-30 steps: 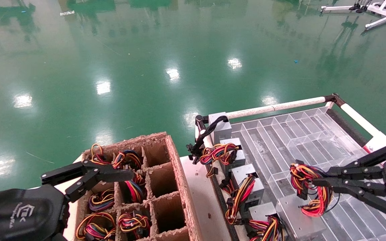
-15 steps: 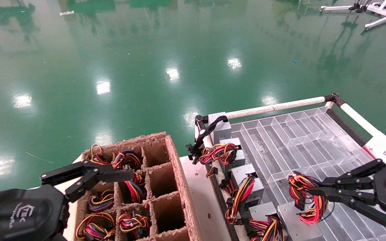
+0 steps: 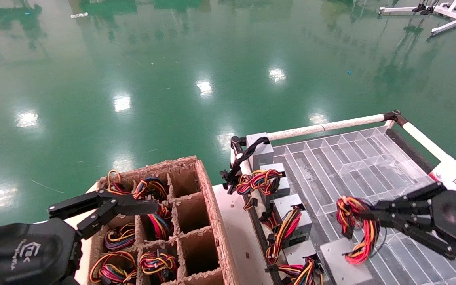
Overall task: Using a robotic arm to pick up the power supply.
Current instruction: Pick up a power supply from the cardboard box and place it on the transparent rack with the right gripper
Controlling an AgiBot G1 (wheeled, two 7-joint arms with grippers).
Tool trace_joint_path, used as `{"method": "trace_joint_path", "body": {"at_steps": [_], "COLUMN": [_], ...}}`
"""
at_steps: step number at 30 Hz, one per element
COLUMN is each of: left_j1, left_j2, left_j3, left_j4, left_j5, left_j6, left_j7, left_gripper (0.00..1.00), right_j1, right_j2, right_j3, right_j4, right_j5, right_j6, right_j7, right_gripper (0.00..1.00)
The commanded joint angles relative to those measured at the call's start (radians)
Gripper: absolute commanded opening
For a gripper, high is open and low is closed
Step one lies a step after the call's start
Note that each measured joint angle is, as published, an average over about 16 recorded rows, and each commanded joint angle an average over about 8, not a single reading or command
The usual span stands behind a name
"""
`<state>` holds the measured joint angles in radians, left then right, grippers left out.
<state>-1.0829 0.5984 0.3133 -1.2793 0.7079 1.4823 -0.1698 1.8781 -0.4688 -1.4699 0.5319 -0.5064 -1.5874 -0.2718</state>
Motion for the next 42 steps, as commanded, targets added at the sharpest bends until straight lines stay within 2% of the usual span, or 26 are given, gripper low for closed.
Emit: {"method": "trace_joint_path", "body": {"at_steps": [1,9,15,28,42], "left_j1": [0.0,0.0,0.0,0.0,0.0], "left_j2": [0.0,0.0,0.0,0.0,-0.001], "left_j3": [0.0,0.0,0.001,0.001,0.002], "left_j4": [0.0,0.0,0.0,0.0,0.0], "left_j5": [0.0,0.0,0.0,-0.001,-0.001], "left_j6": [0.0,0.0,0.0,0.0,-0.001], "left_j7": [0.0,0.0,0.0,0.001,0.001], "left_gripper": [1.0,1.0,1.0,1.0,1.0], "right_j1": [-0.006,-0.033,-0.025,0.024,0.033], "right_j2": [-0.005,-0.016,-0.057,-0.263,-0.454], "right_j3": [0.0,-0.004,0.002,0.015,0.018], "right_j4": [-0.014,-0.044,-0.105,-0.332,-0.487], "right_j5": [0.023,0.084,0.115,0.12,0.117], "right_j6": [0.001,0.004,0.016,0.107,0.292], "right_j7": [-0.005,-0.026,-0.04,-0.082,-0.143], "right_gripper": [0.0,0.0,0.0,0.0,0.0]}}
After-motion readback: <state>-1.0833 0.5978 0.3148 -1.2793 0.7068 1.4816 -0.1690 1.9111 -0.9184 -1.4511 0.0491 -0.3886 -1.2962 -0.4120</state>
